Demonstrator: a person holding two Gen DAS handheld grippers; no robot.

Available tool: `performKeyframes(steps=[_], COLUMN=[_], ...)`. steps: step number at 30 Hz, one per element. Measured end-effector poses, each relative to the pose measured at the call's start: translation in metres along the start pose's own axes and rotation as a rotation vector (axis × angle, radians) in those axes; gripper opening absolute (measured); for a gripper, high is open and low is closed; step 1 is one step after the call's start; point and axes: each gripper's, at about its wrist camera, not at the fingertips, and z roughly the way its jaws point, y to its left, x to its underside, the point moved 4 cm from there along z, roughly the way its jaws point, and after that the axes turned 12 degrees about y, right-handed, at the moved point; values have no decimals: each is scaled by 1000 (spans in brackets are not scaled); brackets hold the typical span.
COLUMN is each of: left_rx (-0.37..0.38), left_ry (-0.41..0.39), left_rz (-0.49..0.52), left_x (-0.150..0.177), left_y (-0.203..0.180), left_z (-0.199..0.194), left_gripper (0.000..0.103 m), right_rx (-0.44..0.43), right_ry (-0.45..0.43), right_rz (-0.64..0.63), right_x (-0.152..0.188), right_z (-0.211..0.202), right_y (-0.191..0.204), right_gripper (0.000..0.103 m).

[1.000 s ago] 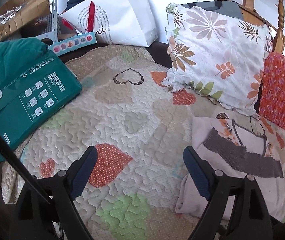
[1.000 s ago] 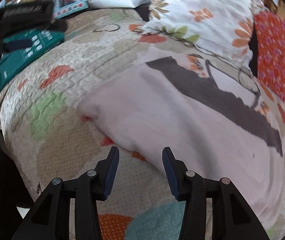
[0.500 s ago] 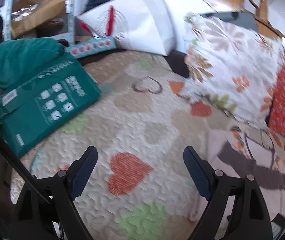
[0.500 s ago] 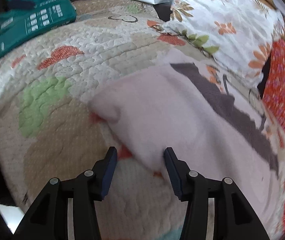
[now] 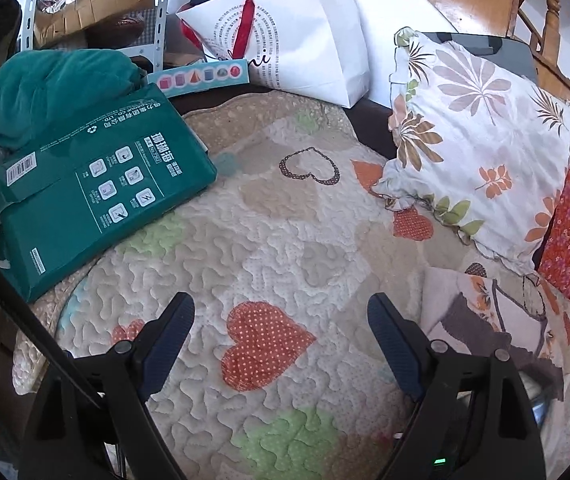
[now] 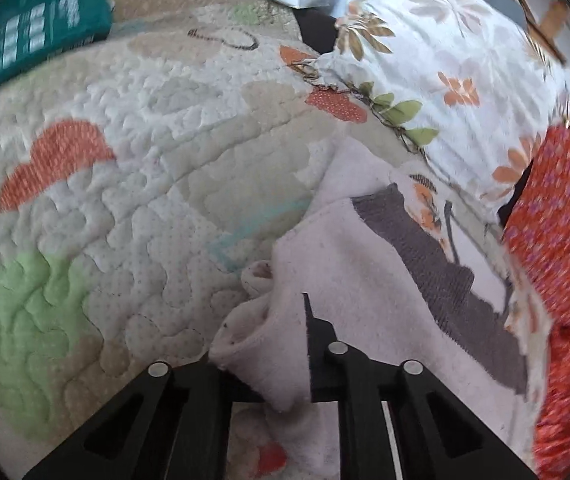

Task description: Fold small clothes

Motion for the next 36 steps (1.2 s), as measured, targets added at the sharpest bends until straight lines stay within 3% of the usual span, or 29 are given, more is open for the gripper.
performKeyframes(steps=[3,6,10,13,15,18,20,22,25,30,33,36], left_rx=[6,15,14,14,22,58,93,117,137,177,168,120], left_ry=[-5,4,7,14,24,50,72,91,126,142,132,149], left_rz=[4,27,86,151,193,266,320,377,462,522,547,588], left_x=[1,5,16,29,38,56,72,87,110,134,142,151], left_y=[-4,-12,-32,-54,-70,-100,-124,-144,-170,-197,-210,-220], left_z=[-2,-1,-1,2,4,6,7,8,11,11,12,24], left_gripper=[87,87,87,87,87,87,87,87,87,87,87,87], right_rx=[-91,-137,-188,-165,-136,-211,-306,-343,-332,-336,-336,-337], right_ry=[-27,-80,-116,-75,-7,58,34,16,-1,-50,-141,-196], right_rz=[118,284,591,732,774,863,890,878,839,877,980,1003], right_x=[4,19,90,161,201,249,263,266,267,288,305,311], right_z=[-19,-45,-70,-63,-47,-18,-9,-5,-4,-8,-25,-36], right_y=[-41,-114,-239,-293,-307,-319,-323,-325,-322,-333,-363,-373], right_gripper=[8,8,8,8,8,8,8,9,13,31,33,33])
